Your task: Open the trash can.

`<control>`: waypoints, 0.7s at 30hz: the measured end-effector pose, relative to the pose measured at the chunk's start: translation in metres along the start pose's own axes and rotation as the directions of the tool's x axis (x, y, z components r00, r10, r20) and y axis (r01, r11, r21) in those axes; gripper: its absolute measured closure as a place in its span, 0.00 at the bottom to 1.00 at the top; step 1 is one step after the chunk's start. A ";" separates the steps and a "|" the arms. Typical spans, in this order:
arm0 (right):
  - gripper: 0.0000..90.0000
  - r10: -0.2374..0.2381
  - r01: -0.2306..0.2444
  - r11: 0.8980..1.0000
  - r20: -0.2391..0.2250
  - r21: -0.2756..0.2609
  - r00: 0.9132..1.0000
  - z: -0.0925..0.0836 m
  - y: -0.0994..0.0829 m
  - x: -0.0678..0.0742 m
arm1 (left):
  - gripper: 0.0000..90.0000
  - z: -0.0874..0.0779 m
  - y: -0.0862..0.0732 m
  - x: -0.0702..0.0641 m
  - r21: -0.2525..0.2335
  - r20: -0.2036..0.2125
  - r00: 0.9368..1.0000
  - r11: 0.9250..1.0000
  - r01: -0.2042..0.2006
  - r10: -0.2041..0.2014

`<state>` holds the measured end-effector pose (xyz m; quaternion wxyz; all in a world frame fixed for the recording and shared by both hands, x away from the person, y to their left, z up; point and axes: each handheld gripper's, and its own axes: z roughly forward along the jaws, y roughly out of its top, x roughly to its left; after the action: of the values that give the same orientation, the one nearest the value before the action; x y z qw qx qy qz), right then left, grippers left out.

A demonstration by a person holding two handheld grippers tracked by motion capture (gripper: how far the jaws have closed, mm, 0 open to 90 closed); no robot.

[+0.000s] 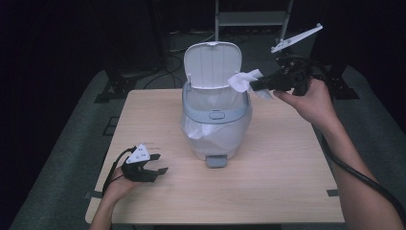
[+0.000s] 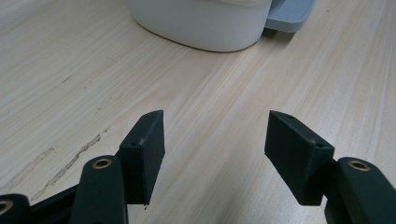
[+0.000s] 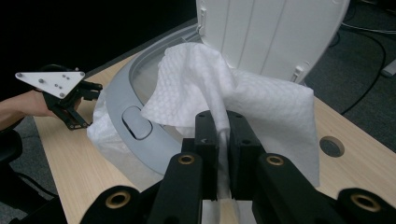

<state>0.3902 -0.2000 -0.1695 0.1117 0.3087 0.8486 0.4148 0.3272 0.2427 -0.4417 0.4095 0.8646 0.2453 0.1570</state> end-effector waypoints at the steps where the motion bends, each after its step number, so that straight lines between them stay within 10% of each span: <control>1: 0.93 0.000 0.000 1.000 -0.001 0.001 1.000 0.001 0.001 0.001 | 0.41 0.000 0.000 0.000 0.000 -0.001 1.000 1.000 0.000 0.000; 21: 0.93 -0.025 0.025 1.000 -0.061 -0.008 0.998 0.026 0.026 0.012 | 0.40 0.002 -0.002 0.001 0.006 -0.002 1.000 1.000 -0.003 0.003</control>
<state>0.4033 -0.1636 -0.1656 0.0919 0.2846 0.8539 0.4259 0.3279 0.2430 -0.4439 0.4063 0.8660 0.2450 0.1577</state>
